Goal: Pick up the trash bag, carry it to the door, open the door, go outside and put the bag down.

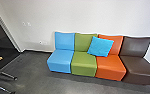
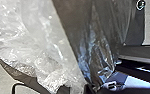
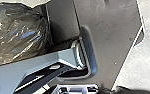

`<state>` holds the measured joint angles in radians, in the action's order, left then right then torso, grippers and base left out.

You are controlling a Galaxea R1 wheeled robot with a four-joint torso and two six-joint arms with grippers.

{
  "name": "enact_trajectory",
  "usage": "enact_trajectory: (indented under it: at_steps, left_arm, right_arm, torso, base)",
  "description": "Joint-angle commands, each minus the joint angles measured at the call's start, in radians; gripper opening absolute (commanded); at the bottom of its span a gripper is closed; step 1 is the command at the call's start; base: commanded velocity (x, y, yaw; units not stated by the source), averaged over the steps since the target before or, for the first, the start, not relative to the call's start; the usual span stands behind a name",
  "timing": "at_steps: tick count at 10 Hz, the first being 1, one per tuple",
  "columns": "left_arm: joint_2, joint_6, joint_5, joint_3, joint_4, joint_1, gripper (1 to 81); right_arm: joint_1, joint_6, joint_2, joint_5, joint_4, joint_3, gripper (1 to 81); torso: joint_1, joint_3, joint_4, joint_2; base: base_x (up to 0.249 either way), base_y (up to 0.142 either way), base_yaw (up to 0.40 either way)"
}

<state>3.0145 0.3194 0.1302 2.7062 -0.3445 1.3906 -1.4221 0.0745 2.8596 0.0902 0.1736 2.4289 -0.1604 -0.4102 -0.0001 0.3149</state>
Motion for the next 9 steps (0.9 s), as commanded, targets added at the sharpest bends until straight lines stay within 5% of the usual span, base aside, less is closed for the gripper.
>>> enact_trajectory:
  at_steps: [1,3,4,5,9]
  left_arm:
    - [0.003,0.010,0.086,0.015,0.002,-0.021,1.0]
    - [0.009,0.010,0.086,0.020,0.002,-0.021,1.0]
    - [0.009,0.010,0.086,0.020,0.001,-0.022,1.0]
    - [0.009,0.010,0.082,0.021,0.001,-0.021,1.0]
    - [0.015,0.006,0.052,0.024,0.001,-0.022,1.0]
  right_arm:
    - [0.018,-0.004,-0.006,0.075,-0.008,-0.002,81.1]
    - [0.016,-0.004,-0.006,0.075,-0.008,0.004,81.1]
    - [0.018,-0.004,-0.004,0.075,-0.008,0.004,81.1]
    - [0.018,-0.004,-0.003,0.075,-0.008,0.004,81.1]
    - [0.016,-0.004,0.013,0.065,-0.008,0.028,81.1]
  torso:
    - [0.063,0.077,0.000,-0.097]
    - [0.110,0.128,0.000,-0.168]
    - [0.137,0.081,0.000,-0.210]
    - [0.090,0.096,0.000,-0.137]
    - [0.105,0.149,0.000,-0.152]
  base:
    - [0.000,0.000,0.000]
    - [0.000,0.000,0.000]
    - [0.000,0.000,0.000]
    - [0.000,0.000,0.000]
    - [0.000,0.000,0.000]
